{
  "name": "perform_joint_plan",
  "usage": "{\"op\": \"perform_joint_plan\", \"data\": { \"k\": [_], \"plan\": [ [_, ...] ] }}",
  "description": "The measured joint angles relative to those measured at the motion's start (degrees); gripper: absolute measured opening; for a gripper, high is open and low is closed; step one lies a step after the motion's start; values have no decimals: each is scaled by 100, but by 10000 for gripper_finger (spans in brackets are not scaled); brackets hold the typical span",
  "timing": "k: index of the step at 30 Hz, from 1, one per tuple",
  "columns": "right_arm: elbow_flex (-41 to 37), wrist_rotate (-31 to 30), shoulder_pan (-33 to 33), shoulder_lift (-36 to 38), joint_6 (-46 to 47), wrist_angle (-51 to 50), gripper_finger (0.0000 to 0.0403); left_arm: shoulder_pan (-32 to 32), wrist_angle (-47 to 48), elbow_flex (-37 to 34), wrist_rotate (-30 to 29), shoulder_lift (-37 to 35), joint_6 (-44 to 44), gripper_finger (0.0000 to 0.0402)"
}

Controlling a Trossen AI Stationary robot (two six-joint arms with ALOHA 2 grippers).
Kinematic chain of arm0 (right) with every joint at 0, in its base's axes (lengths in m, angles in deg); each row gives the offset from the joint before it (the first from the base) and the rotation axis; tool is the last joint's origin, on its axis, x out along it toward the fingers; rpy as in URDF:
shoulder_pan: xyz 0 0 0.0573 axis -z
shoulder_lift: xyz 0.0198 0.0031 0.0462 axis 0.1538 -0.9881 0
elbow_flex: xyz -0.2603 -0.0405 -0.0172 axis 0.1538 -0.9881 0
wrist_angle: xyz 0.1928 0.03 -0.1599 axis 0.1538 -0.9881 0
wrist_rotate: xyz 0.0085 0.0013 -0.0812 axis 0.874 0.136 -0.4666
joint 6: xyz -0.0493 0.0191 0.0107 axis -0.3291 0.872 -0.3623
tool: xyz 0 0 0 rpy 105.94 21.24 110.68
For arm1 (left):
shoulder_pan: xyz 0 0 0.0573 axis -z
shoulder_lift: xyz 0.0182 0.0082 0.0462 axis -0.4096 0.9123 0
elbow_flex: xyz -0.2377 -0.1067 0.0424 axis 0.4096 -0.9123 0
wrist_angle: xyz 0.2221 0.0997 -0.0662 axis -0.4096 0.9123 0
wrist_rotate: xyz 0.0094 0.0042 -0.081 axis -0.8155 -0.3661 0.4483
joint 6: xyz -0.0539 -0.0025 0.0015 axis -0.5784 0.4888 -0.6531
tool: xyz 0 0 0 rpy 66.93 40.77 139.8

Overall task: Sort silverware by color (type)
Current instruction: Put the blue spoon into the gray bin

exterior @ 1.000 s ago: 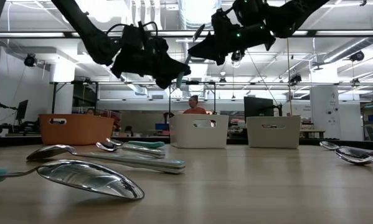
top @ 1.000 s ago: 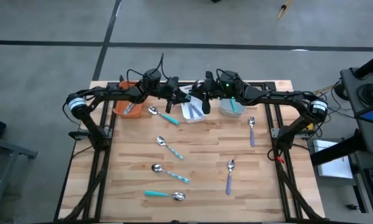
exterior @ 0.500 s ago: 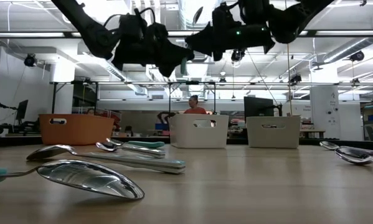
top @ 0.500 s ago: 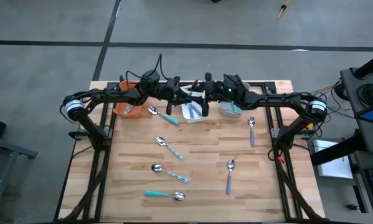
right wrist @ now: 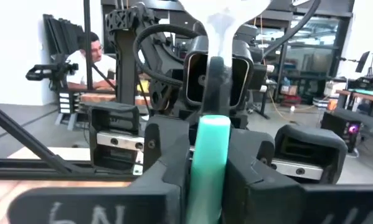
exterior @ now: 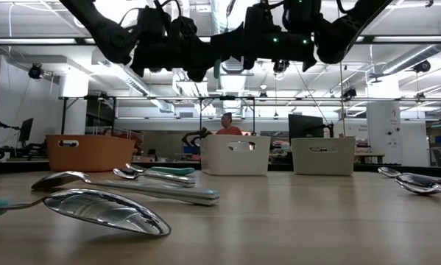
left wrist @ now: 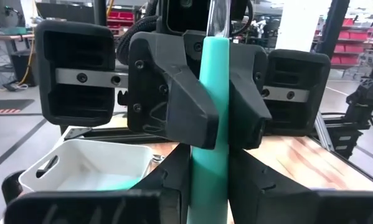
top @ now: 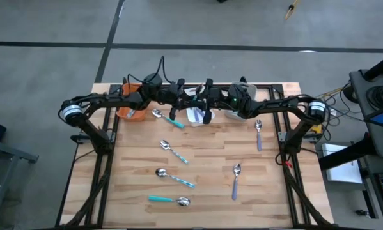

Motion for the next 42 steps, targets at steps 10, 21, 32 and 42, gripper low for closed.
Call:
{"op": "perform_joint_plan", "data": {
  "k": [10,21,32,42],
  "plan": [
    [45,-5,4,77,130,-230,43,-1,5,0,-76,0,-72,91],
    [1700,-477,468,562,146,-5073,43,-419,520,9,-165,-188,227,198],
    [3669,-790,1607,-217,1110,-10100,42,-1314,939,9,-126,-578,159,188],
    [3613,-551,2333,-954,1394,-12242,42,-1379,1098,9,-118,-753,386,165]
  ]
}}
